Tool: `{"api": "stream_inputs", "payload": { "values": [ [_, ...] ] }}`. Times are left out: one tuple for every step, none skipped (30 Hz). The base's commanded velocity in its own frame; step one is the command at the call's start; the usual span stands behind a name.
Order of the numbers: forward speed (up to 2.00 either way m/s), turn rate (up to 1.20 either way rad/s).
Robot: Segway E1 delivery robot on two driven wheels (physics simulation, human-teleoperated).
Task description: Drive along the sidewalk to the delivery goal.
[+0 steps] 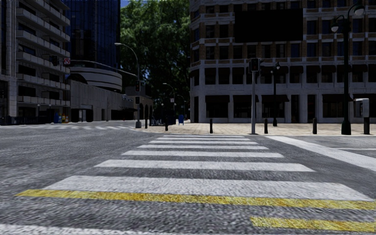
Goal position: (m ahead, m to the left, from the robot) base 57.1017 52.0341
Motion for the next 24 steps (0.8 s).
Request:
{"api": "stream_inputs", "payload": {
  "values": [
    [2.0,0.0],
    [2.0,0.0],
    [2.0,0.0],
    [2.0,0.0],
    [2.0,0.0],
    [2.0,0.0],
    [2.0,0.0],
    [2.0,0.0],
    [2.0,0.0],
    [2.0,0.0],
    [2.0,0.0],
    [2.0,0.0],
    [2.0,0.0],
    [2.0,0.0],
    [2.0,0.0],
    [2.0,0.0],
    [2.0,0.0],
    [2.0,0.0],
    [2.0,0.0],
    [2.0,0.0],
    [2.0,0.0],
    [2.0,0.0],
    [2.0,0.0],
    [2.0,0.0]
  ]
}}
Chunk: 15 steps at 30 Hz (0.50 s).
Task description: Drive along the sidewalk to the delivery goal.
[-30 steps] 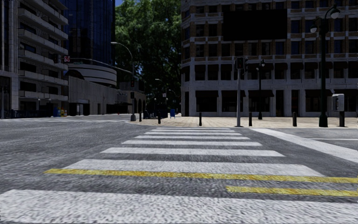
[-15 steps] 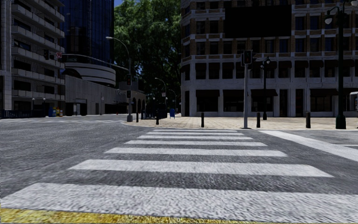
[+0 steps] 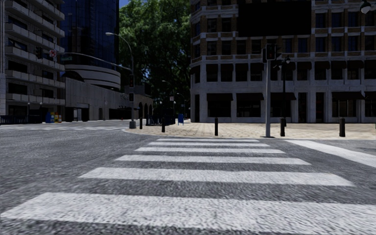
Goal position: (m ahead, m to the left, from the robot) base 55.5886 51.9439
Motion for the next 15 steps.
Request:
{"api": "stream_inputs", "payload": {
  "values": [
    [2.0,0.0],
    [2.0,0.0],
    [2.0,0.0],
    [2.0,0.0],
    [2.0,0.0],
    [2.0,0.0],
    [2.0,0.0],
    [2.0,0.0],
    [2.0,0.0],
    [2.0,0.0],
    [2.0,0.0],
    [2.0,0.0],
    [2.0,0.0],
    [2.0,0.0],
    [2.0,0.0]
  ]
}}
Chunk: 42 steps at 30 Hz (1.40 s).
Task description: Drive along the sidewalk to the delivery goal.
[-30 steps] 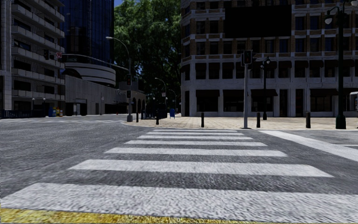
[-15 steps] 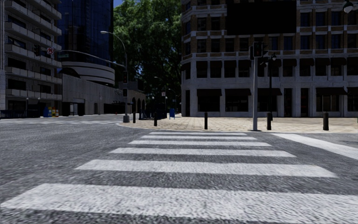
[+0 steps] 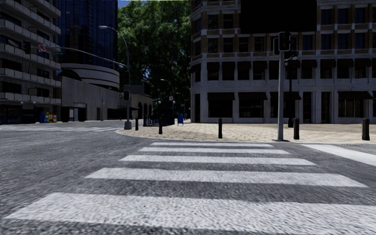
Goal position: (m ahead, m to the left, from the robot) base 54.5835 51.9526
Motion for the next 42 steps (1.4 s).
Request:
{"api": "stream_inputs", "payload": {
  "values": [
    [2.0,0.0],
    [2.0,0.0],
    [2.0,0.0],
    [2.0,0.0],
    [2.0,0.0],
    [2.0,0.0],
    [2.0,0.0],
    [2.0,0.0],
    [2.0,0.0],
    [2.0,0.0],
    [2.0,0.0],
    [2.0,0.0],
    [2.0,0.0],
    [2.0,0.0],
    [2.0,0.0],
    [2.0,0.0],
    [2.0,0.0],
    [2.0,0.0],
    [2.0,0.0],
    [2.0,0.0],
    [2.0,0.0],
    [2.0,0.0],
    [2.0,0.0],
    [2.0,0.0],
    [2.0,0.0],
    [2.0,0.0],
    [2.0,0.0],
    [2.0,0.0],
    [2.0,0.0],
    [2.0,0.0],
    [2.0,0.0],
    [2.0,0.0],
    [2.0,0.0],
    [2.0,0.0],
    [2.0,0.0],
    [2.0,0.0],
    [2.0,0.0],
    [2.0,0.0],
    [2.0,0.0],
    [2.0,0.0],
    [2.0,0.0],
    [2.0,0.0]
  ]
}}
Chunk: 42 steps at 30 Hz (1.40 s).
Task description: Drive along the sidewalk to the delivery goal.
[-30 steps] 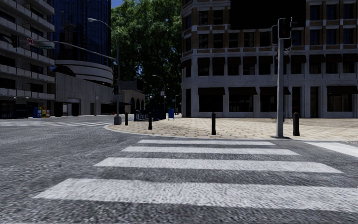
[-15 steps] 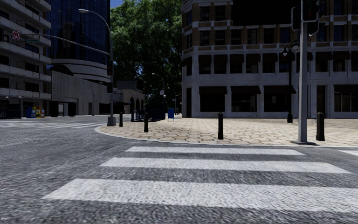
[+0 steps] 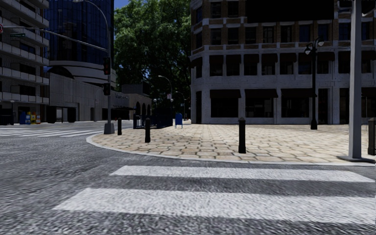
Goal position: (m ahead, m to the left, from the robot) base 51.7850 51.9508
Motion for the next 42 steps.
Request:
{"api": "stream_inputs", "payload": {
  "values": [
    [2.0,0.0],
    [2.0,0.0],
    [2.0,0.0],
    [2.0,0.0],
    [2.0,0.0],
    [2.0,0.0],
    [2.0,0.0],
    [2.0,0.0],
    [2.0,0.0],
    [2.0,0.0],
    [2.0,0.0],
    [2.0,0.0],
    [2.0,0.0],
    [2.0,0.0],
    [2.0,0.0],
    [2.0,0.0],
    [2.0,0.0],
    [2.0,0.0],
    [2.0,0.0],
    [2.0,0.0],
    [2.0,0.0],
    [2.0,0.0],
    [2.0,0.0],
    [2.0,0.0],
    [2.0,0.0],
    [2.0,0.0],
    [2.0,0.0],
    [2.0,0.0],
    [2.0,0.0],
    [2.0,0.0],
    [2.0,0.0],
    [2.0,0.0],
    [2.0,0.0],
    [2.0,0.0],
    [2.0,0.0],
    [2.0,0.0],
    [2.0,0.0],
    [2.0,0.0],
    [1.96,0.0],
    [1.92,0.0],
    [1.86,0.0],
    [1.77,0.0]
  ]
}}
